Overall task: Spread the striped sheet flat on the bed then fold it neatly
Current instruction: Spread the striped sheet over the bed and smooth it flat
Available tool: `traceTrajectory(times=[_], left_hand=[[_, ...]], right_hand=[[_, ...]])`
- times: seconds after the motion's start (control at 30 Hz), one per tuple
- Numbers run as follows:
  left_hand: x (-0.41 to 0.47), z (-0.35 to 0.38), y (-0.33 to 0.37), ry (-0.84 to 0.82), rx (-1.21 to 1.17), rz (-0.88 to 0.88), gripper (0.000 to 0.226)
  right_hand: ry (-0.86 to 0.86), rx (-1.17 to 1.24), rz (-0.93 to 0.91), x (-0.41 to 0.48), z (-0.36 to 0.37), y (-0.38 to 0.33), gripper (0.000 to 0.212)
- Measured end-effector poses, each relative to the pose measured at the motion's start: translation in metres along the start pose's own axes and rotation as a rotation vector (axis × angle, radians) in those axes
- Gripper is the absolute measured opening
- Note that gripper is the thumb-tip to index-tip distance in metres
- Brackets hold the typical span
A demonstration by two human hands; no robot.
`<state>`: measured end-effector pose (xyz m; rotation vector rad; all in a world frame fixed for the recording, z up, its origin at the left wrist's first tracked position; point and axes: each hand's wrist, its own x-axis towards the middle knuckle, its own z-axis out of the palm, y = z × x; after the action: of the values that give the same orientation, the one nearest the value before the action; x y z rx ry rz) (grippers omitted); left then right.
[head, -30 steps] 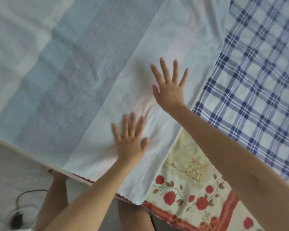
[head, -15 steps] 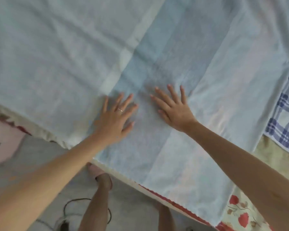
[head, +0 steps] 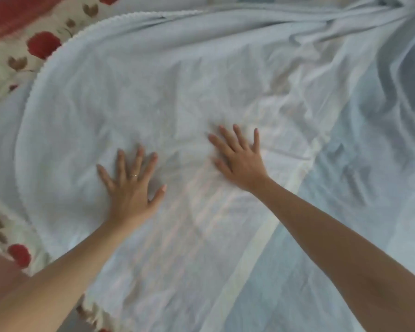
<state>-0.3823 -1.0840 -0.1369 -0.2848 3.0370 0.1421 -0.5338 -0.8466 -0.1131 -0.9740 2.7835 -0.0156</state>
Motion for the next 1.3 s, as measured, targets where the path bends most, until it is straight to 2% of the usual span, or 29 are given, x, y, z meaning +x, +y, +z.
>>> traceTrajectory(times=[0.03, 0.07, 0.13, 0.2, 0.3, 0.43, 0.5, 0.6, 0.67, 0.97, 1.3], left_hand=[[0.027, -0.005, -0.01, 0.031, -0.024, -0.035, 0.075], [0.054, -0.009, -0.019, 0.07, -0.031, -0.091, 0.075], [0.125, -0.019, -0.056, 0.095, -0.062, -0.285, 0.074], [0.184, -0.027, -0.086, 0.102, -0.116, -0.511, 0.076], [0.235, -0.023, -0.113, 0.135, -0.136, -0.664, 0.08], [0.243, -0.024, -0.115, 0.114, -0.116, -0.673, 0.079], [0.242, -0.025, -0.112, 0.108, -0.125, -0.667, 0.079], [0.245, -0.03, -0.113, 0.064, -0.145, -0.684, 0.08], [0.249, -0.032, -0.114, 0.043, -0.148, -0.69, 0.08], [0.254, -0.035, -0.119, -0.018, -0.128, -0.694, 0.078], [0.252, -0.042, -0.119, -0.058, -0.134, -0.72, 0.086]], right_hand=[[-0.026, 0.008, -0.04, 0.033, -0.001, -0.012, 0.064], [-0.001, 0.037, 0.017, 0.066, -0.002, -0.015, 0.064], [-0.025, 0.114, 0.261, 0.144, -0.01, -0.015, 0.066], [-0.016, 0.142, 0.403, 0.204, -0.015, -0.008, 0.07], [0.048, 0.102, 0.421, 0.259, -0.014, -0.001, 0.077], [0.144, 0.068, 0.398, 0.298, -0.023, 0.01, 0.081], [0.194, 0.036, 0.312, 0.313, -0.029, 0.018, 0.077], [0.212, 0.005, -0.142, 0.329, -0.036, 0.026, 0.066], [0.187, 0.008, -0.3, 0.337, -0.038, 0.033, 0.063], [-0.018, 0.029, -0.292, 0.349, -0.049, 0.035, 0.067], [-0.009, -0.014, -0.285, 0.347, -0.045, 0.034, 0.066]])
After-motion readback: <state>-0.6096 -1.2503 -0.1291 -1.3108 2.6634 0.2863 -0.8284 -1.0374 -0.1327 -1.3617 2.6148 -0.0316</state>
